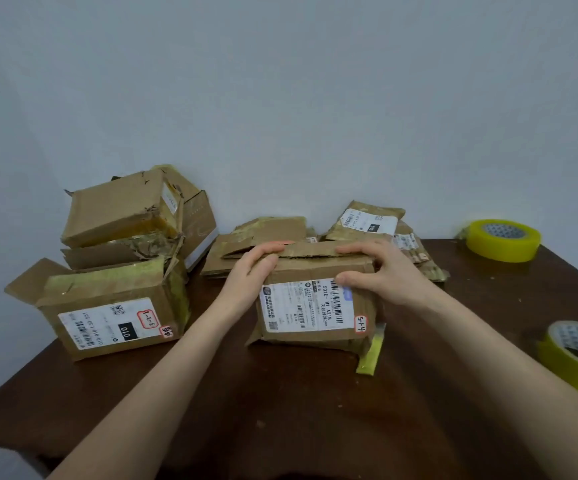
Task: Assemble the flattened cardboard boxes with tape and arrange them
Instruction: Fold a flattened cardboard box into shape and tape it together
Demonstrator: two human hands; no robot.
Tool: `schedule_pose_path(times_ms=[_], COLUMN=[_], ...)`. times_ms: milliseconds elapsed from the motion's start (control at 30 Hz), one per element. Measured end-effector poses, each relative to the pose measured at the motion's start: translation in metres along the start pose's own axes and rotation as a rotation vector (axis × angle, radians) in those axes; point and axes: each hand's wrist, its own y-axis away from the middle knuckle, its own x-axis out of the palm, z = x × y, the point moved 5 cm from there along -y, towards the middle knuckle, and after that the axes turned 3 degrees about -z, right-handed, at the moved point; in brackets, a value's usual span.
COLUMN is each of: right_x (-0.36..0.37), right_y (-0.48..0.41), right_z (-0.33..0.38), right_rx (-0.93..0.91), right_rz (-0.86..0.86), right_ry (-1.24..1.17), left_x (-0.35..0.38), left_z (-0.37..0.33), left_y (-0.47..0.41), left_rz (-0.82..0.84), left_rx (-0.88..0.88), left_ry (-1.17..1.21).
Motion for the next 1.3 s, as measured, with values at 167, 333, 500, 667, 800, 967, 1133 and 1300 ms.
schedule_pose_path(times_ms=[167,333,500,667,800,967,1133,1300], right_x=[-0.003,-0.019,-0.016,-0.019,-0.003,0.005,0.038,0.042], right_y=[-0.003,-0.011,-0.009,-0.001,0.01,0.009,0.003,-0.003], right_z=[-0.005,-0.003,0.012,0.016,0.006,0.002,0.01,-0.011], right_rx=[0.082,0.154,0.109,0.025,0.023,0.004,-0.035,0.027], right_rz=[-0.135,-0.392,-0.335,-0.197,-0.076,-0.061,0.066,0.121], right_ry=[-0.291,-0.562,-0.508,-0.191,0.004,0.011,0.078,0.097], left_x=[-0.015,-0.018,0.002,0.021,0.018,-0.035,0.005,0.031], left_z=[0.004,0.03,0.022,0.026,0.023,-0.021,-0.071,-0.009], left_y=[0.007,0.047,0.054,0.092,0.127,0.094,0.028,-0.005], left_rz=[-0.213,-0.35,-0.272,-0.291,-0.085,-0.06,0.222,0.509], left_rx=[-0.023,-0.418,-0.617,-0.813,-0.885,-0.311,0.344,0.195], left_ry=[-0.029,0.091,0.776,0.775,0.479,-0.312,-0.864,-1.219])
